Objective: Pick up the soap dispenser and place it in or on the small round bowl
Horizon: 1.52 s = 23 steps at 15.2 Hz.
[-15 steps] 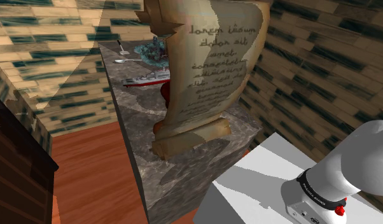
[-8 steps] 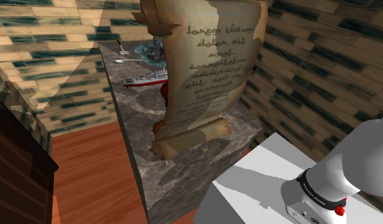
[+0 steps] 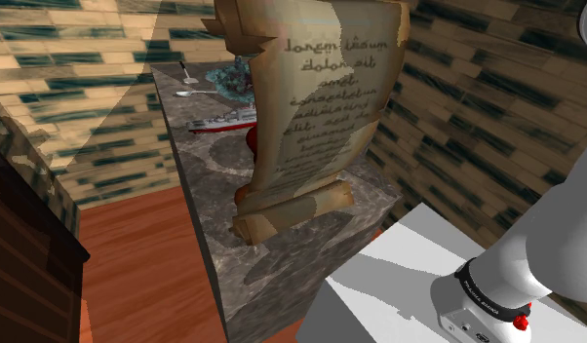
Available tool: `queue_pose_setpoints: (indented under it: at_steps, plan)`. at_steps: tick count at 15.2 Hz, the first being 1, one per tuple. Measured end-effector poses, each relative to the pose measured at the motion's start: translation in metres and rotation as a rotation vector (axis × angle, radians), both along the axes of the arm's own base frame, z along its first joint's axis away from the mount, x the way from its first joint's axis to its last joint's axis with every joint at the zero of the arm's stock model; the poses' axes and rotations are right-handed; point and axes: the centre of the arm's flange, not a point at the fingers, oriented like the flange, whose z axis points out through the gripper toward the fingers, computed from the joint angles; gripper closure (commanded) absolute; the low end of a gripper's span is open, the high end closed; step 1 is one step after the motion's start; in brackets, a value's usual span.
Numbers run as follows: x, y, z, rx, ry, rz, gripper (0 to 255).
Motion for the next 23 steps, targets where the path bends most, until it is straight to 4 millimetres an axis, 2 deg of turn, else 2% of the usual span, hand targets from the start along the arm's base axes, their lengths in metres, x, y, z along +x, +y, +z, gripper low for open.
queue_pose_setpoints:
  at_steps: [19, 23]
  plan:
    - [0.0, 0.0, -0.1, 0.0, 0.0, 0.0, 255]
    - [0.0, 0.0, -0.105, 0.038, -0.019, -0.016, 255]
